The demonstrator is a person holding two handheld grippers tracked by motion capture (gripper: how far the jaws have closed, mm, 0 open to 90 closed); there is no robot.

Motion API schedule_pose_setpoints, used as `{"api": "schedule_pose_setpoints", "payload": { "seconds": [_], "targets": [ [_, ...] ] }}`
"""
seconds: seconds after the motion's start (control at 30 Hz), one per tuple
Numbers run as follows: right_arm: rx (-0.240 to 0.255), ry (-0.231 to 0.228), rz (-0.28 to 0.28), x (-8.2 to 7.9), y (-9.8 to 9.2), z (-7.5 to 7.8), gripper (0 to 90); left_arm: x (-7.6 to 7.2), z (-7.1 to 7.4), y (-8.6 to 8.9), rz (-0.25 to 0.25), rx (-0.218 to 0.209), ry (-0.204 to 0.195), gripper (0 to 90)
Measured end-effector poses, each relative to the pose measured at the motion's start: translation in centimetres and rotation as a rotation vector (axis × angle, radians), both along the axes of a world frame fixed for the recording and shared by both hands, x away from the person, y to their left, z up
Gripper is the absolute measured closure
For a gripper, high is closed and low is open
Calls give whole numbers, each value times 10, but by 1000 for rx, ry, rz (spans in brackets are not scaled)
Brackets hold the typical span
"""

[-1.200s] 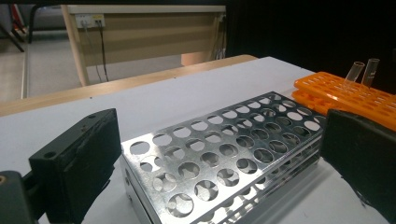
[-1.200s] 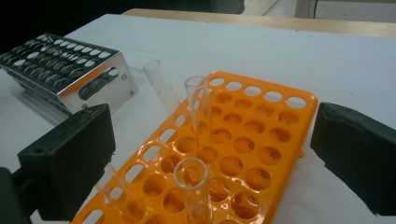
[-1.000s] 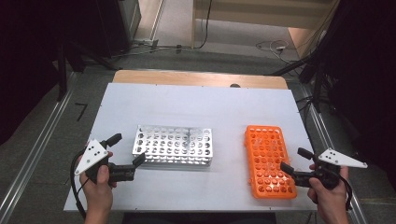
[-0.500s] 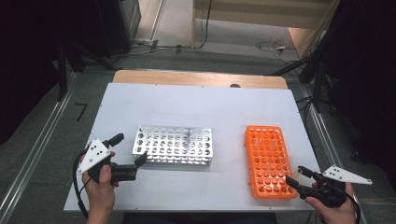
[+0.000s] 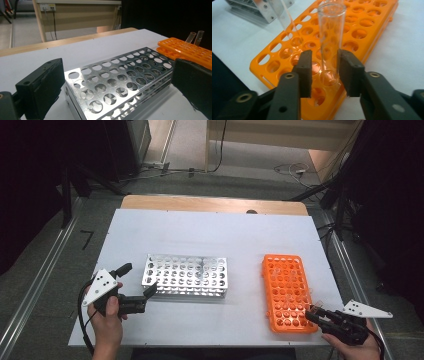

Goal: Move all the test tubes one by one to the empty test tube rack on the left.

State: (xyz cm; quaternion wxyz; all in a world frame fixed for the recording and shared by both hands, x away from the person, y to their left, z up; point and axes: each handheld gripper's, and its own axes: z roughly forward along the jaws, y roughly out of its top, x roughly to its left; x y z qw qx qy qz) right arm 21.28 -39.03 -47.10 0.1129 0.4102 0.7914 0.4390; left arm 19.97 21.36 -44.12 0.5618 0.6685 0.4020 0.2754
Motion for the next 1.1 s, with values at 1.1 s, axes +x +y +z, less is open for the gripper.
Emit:
{"api": "schedule_pose_setpoints", "payload": {
  "seconds": [1.1],
  "targets": [
    [32, -132, 101, -4, 37, 61, 743, 0, 9, -16, -45, 12, -12, 0]
  ]
}}
